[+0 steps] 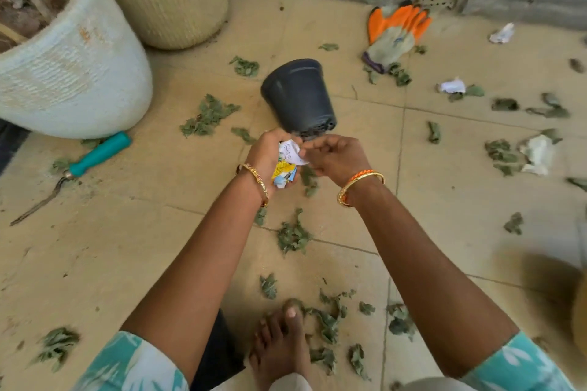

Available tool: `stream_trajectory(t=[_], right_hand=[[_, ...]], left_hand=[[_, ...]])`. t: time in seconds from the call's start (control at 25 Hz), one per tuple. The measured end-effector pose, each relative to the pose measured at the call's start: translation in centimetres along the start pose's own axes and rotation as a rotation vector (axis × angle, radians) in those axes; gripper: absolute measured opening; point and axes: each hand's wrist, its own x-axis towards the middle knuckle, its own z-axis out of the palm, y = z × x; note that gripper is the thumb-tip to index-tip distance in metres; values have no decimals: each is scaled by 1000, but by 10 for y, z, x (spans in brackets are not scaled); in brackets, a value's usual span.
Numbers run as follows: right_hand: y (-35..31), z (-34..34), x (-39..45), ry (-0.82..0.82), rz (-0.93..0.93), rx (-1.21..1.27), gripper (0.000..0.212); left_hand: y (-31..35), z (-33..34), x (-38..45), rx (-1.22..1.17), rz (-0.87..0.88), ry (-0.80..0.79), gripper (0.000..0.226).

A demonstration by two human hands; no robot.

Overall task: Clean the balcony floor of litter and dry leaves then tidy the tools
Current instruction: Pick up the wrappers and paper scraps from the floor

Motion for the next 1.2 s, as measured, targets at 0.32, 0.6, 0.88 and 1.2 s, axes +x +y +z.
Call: stream_trajectory(t=[0.32,0.6,0.88,1.2], right_hand=[[10,-136,17,466,-95,-101,6],[7,-241,125,587,-211,-845,41],[14,-249,180,408,-204,-1394,37],[-11,-269,142,587,-283,-214,15]], left_hand=[[-17,132,15,175,-12,-99,27],[-1,204,56,296,-51,-63,39],[-3,236,79,366,-75,-143,39],[-16,254,83,331,-49,-170,36]])
